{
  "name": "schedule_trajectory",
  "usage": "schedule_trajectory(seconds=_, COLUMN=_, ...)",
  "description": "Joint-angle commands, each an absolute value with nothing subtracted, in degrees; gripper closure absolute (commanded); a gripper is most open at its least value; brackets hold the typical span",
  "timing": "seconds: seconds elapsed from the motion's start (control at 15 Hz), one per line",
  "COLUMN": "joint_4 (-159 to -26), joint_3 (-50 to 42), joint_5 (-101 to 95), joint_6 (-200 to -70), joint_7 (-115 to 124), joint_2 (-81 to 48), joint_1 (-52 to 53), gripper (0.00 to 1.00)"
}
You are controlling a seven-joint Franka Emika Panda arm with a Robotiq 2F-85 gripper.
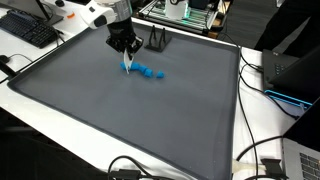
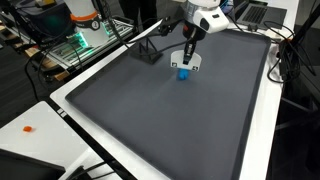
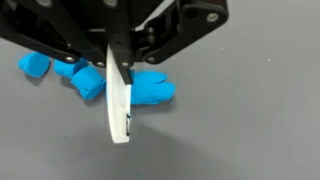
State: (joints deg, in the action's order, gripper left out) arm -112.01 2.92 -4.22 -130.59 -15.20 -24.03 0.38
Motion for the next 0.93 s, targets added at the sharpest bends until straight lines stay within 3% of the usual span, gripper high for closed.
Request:
schedule_trajectory(seconds=0.0, joint_4=-112.27, joint_3=2.21, joint_5=-8.3, joint_6=-134.7, joint_7=-15.61, joint_2=-25.76, joint_1=0.9, gripper=0.99)
schedule_trajectory(seconds=0.87, joint_4=-117.53, joint_3=2.15, joint_5=-7.91, joint_6=-142.72, joint_7=-13.95, joint_2=-27.36, joint_1=0.47, gripper=0.99)
